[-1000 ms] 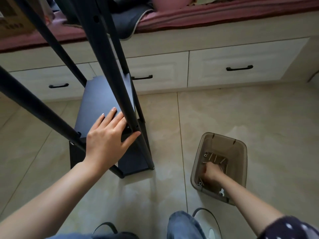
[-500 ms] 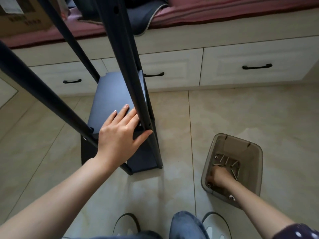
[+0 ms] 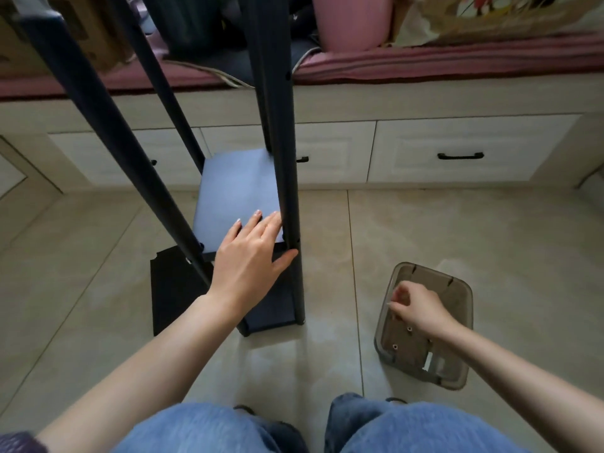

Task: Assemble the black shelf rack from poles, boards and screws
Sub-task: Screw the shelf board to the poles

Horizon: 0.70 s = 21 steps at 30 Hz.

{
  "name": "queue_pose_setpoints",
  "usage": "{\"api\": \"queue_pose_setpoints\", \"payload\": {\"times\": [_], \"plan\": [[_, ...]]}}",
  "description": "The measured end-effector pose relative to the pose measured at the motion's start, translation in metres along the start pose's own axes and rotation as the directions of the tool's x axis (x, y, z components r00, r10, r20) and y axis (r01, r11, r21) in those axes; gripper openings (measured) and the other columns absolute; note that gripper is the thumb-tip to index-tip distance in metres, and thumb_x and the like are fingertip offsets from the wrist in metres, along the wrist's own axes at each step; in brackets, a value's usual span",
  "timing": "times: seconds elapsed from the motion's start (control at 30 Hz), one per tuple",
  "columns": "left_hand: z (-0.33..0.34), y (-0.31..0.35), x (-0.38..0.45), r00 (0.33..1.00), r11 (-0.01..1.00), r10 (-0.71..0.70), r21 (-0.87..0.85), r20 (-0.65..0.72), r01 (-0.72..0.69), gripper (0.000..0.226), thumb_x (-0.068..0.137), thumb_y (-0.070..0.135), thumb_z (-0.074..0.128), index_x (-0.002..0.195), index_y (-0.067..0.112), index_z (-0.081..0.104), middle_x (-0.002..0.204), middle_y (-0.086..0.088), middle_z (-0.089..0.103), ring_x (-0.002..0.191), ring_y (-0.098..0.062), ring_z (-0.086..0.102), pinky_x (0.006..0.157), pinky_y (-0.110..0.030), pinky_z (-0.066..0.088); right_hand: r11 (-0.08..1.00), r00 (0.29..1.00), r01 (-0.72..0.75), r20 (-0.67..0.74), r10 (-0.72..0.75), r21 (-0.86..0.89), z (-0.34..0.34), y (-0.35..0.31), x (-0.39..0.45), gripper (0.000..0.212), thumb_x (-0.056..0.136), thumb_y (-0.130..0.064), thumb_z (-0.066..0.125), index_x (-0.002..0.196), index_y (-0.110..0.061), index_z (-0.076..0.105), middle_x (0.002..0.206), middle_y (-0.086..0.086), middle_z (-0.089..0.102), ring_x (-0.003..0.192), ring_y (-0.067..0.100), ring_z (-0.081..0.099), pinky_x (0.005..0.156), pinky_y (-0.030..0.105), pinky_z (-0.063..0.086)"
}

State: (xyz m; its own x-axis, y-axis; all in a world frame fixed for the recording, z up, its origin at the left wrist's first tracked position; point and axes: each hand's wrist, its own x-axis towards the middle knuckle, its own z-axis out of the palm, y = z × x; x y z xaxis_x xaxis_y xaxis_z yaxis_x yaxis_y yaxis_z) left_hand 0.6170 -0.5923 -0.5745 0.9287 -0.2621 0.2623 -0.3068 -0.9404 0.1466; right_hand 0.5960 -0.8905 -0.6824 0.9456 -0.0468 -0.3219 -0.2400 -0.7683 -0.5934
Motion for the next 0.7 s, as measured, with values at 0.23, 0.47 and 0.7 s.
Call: {"api": "queue_pose_setpoints", "payload": {"times": [0.23, 0.47, 0.7], "plan": [[0.002, 0.003, -0.038, 0.923, 0.967, -0.021, -0.244, -0.385, -0.08, 0.042, 0.088, 0.019, 0.074, 0.126, 0.005, 0.062, 0.105, -0.002, 0.073, 0.098, -0.021, 0.07, 0.084, -0.041, 0.059, 0.844, 0.985, 0.101, 0.068, -0.16, 0.527, -0.03, -0.086, -0.035, 0.01, 0.089, -0.014, 0.071, 0.096, -0.007, 0.069, 0.079, 0.004, 0.076, 0.071, 0.015, 0.073, 0.06, 0.021, 0.055], [0.011, 0.016, -0.049, 0.914, 0.638, -0.392, -0.745, -0.1, 0.193, 0.016, 0.096, 0.024, 0.064, 0.081, 0.02, 0.065, 0.073, 0.009, 0.068, 0.074, -0.009, 0.066, 0.072, -0.032, 0.053, 0.627, 0.953, 0.204, -0.007, -0.301, 0.752, -0.035, -0.137, -0.047, 0.017, 0.091, -0.006, 0.067, 0.108, -0.004, 0.064, 0.091, 0.012, 0.076, 0.085, 0.025, 0.075, 0.072, 0.026, 0.059], [0.031, 0.02, -0.019, 0.758, -0.286, -0.475, -0.893, 0.447, 0.347, 0.028, 0.091, 0.019, 0.07, 0.118, 0.013, 0.067, 0.112, 0.0, 0.075, 0.112, -0.015, 0.069, 0.1, -0.029, 0.05, 0.569, 0.955, 0.25, -0.103, -0.277, 0.783, -0.021, -0.152, -0.037, 0.011, 0.088, 0.0, 0.068, 0.098, 0.003, 0.064, 0.086, 0.015, 0.076, 0.082, 0.029, 0.075, 0.073, 0.031, 0.061]]}}
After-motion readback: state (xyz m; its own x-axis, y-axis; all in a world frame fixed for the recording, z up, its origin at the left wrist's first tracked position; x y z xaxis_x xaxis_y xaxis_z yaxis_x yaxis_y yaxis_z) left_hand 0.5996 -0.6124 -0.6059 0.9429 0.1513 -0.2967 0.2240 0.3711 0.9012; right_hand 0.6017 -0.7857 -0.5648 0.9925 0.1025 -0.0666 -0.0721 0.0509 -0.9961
